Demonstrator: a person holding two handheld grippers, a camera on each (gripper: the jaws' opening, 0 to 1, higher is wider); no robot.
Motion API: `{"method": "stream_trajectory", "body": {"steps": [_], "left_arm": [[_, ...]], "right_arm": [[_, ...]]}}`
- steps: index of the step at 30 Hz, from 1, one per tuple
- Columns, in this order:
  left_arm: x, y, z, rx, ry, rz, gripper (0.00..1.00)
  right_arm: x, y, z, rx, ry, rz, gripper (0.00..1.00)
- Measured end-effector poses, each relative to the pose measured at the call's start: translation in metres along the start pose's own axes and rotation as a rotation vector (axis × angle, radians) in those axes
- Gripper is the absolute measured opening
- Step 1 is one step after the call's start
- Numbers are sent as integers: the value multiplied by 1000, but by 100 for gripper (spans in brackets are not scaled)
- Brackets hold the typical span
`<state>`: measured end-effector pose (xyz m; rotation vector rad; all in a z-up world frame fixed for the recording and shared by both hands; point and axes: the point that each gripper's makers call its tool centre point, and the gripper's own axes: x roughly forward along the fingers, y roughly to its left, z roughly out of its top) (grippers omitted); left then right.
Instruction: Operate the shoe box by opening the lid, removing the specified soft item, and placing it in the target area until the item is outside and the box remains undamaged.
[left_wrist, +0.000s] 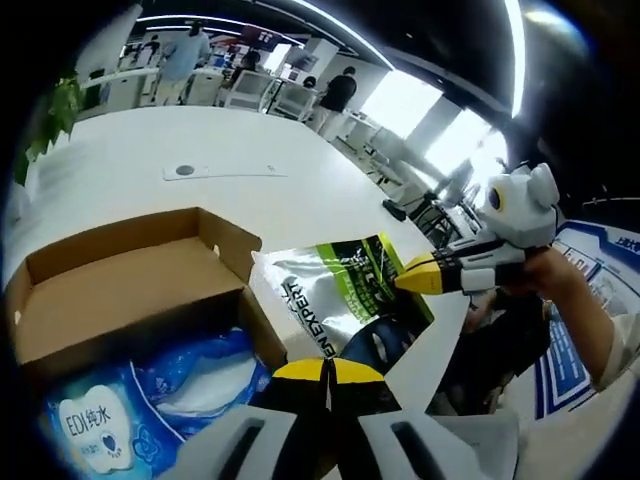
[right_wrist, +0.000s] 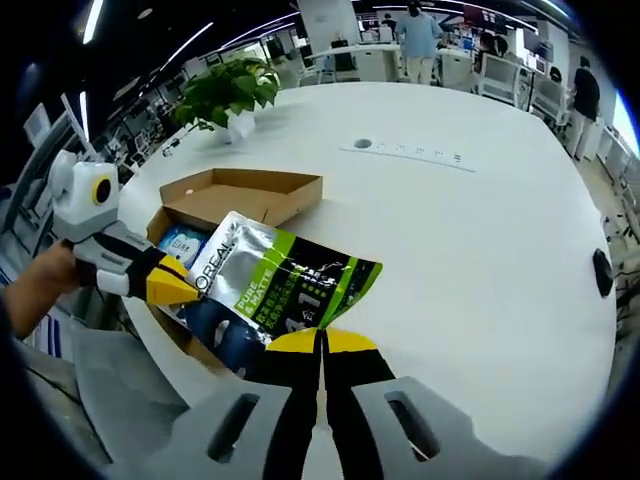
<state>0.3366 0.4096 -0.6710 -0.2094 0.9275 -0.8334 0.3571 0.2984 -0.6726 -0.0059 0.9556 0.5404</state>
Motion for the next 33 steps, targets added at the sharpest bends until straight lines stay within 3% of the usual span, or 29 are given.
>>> {"method": "stream_trajectory", "body": {"steps": [17, 33], "left_arm": [[37, -5, 13, 83, 82, 24, 0], [69, 16, 6, 275, 269, 120, 0]], "right_arm": [[7, -38, 0, 30, 14, -39, 0], [38, -55, -6, 28, 47, -57, 0]]}}
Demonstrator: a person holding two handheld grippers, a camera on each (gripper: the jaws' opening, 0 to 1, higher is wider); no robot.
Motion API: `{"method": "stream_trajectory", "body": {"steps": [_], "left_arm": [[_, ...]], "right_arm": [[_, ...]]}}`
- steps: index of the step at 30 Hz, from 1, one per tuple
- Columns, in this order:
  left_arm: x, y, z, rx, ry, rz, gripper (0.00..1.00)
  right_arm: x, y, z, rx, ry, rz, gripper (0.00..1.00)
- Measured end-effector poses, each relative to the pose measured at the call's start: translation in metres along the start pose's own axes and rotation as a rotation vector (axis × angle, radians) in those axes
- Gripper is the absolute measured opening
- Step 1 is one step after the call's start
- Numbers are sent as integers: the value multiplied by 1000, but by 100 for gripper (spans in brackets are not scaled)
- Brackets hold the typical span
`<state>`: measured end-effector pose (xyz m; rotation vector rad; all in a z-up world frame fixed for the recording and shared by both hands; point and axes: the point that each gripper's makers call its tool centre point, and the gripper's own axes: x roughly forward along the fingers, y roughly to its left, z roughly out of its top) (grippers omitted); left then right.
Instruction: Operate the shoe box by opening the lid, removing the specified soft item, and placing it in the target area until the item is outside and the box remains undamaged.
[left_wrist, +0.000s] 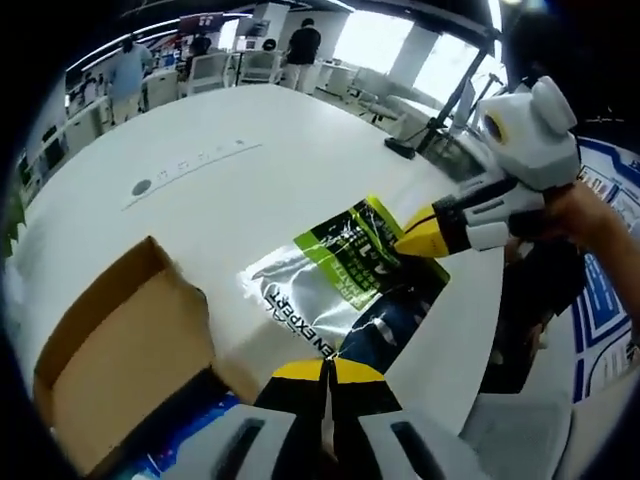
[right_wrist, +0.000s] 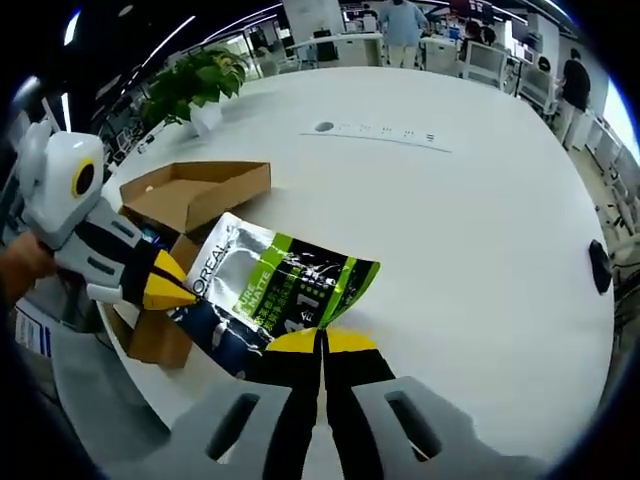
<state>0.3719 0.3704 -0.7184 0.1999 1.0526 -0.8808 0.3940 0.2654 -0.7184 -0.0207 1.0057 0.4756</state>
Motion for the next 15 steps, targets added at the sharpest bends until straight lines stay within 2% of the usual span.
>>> {"method": "stream_trajectory", "body": {"steps": [8, 15], "left_arm": [[15, 4, 1, 36, 61, 12, 0], [27, 7, -6, 111, 127, 25, 0]], "right_arm": [[12, -9, -2, 17, 1, -15, 0], [23, -13, -3, 36, -3, -8, 0]]}}
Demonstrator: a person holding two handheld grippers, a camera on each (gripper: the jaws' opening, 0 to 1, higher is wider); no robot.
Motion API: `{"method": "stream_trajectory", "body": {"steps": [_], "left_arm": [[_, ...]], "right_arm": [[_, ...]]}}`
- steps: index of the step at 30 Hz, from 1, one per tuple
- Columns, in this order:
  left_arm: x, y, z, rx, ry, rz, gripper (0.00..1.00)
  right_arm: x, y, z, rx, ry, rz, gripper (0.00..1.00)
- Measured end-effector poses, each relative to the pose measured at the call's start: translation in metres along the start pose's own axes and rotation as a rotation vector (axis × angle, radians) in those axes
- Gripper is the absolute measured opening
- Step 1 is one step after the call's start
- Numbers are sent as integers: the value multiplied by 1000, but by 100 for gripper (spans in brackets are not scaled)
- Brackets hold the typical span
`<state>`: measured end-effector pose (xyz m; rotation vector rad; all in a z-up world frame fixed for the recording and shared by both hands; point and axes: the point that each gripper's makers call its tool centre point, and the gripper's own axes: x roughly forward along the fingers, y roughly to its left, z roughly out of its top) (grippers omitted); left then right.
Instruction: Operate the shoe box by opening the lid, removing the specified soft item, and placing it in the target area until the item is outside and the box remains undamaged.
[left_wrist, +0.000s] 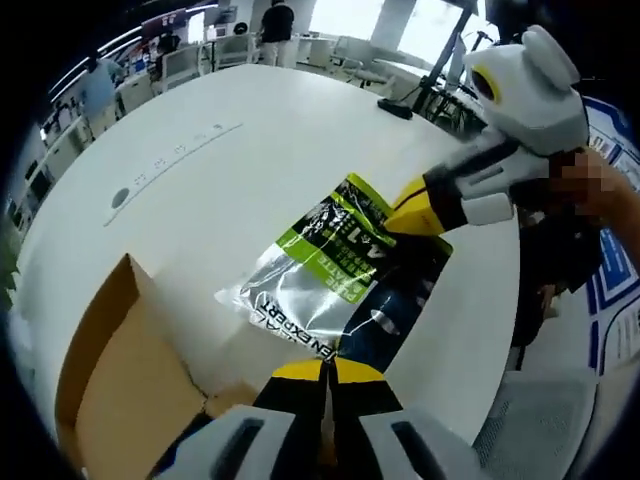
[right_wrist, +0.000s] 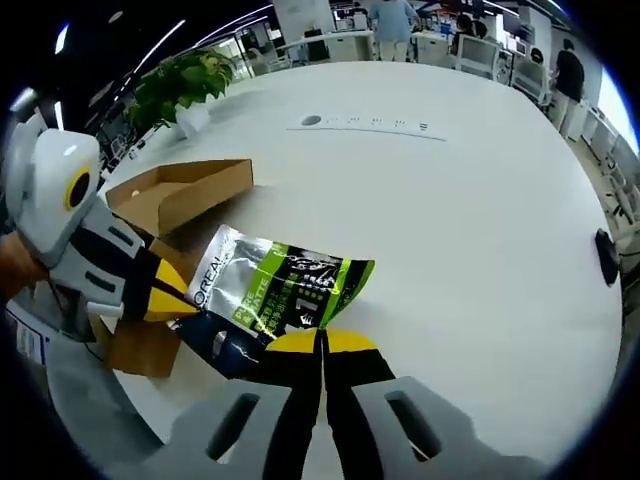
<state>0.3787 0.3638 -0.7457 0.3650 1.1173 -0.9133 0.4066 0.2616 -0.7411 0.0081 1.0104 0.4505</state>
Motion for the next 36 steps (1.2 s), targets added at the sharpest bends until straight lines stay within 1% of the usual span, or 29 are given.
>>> {"method": "stream_trajectory", "body": {"steps": [7, 10, 21, 27, 32, 36], "left_arm": [[11, 2, 0, 58, 38, 12, 1], [16, 3, -2, 75, 55, 14, 1], [28, 7, -5, 154, 95, 25, 1], [32, 7, -9, 200, 120, 38, 1], [36, 9, -14, 278, 152, 72, 2], [36, 9, -14, 291, 154, 78, 2]], "right_arm": [[9, -6, -2, 1, -6, -9, 0], [13, -9, -5, 15, -5, -3, 0], [25, -12, -12, 23, -1, 2, 0], [30, -14, -15, 16, -2, 7, 0], [34, -13, -17, -9, -4, 11, 1], [36, -15, -16, -22, -9, 2, 2]]}}
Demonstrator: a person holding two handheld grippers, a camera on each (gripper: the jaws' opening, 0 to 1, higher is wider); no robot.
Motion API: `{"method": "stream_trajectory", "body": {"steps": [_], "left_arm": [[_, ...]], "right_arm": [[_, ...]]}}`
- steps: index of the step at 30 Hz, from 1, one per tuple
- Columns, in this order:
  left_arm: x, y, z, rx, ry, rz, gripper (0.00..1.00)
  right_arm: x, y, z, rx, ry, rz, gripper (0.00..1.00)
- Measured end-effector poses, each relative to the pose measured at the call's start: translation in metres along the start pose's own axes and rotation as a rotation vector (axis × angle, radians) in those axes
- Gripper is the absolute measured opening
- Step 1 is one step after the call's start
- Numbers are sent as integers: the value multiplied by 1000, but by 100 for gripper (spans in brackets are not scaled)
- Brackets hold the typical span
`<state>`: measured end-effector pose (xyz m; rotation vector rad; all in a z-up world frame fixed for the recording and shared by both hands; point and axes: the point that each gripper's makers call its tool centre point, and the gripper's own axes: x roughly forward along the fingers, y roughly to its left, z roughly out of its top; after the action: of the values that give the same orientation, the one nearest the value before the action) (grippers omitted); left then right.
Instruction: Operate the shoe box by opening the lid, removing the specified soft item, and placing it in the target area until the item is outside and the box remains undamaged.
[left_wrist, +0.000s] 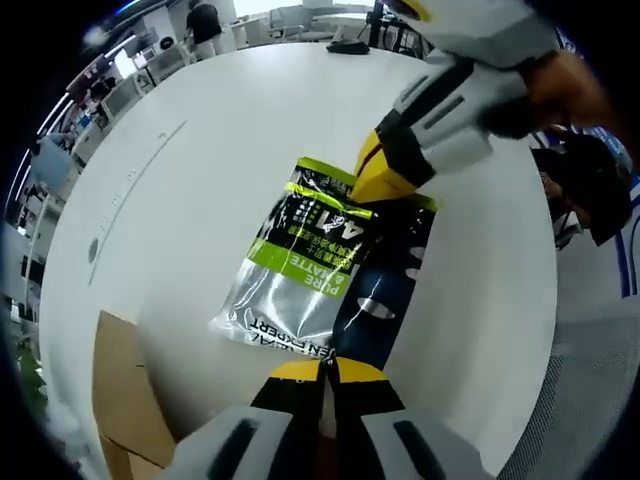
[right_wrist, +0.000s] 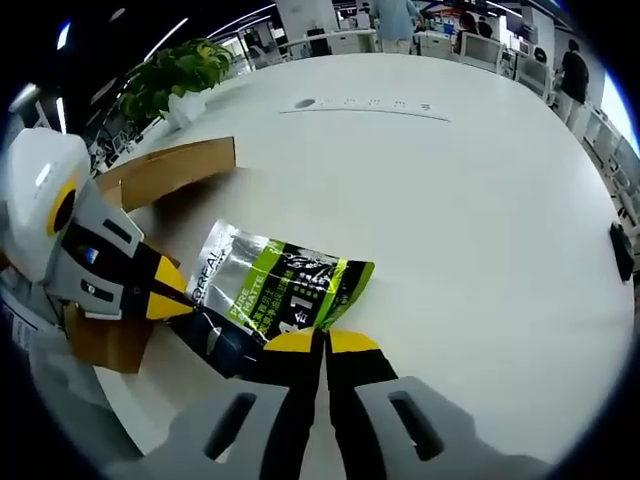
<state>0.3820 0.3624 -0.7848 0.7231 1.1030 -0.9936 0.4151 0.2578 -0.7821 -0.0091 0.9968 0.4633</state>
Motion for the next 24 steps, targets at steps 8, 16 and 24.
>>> {"method": "stream_trajectory", "body": {"steps": [8, 16, 24], "left_arm": [[-2, 3, -1, -19, 0, 27, 6], [-5, 0, -1, -20, -6, 35, 10], [-15, -2, 3, -4, -30, 47, 14]], "right_arm": [[0, -5, 1, -36, -7, -31, 4], [-4, -11, 2, -34, -15, -46, 4], [-7, -14, -1, -28, -15, -54, 5]]}}
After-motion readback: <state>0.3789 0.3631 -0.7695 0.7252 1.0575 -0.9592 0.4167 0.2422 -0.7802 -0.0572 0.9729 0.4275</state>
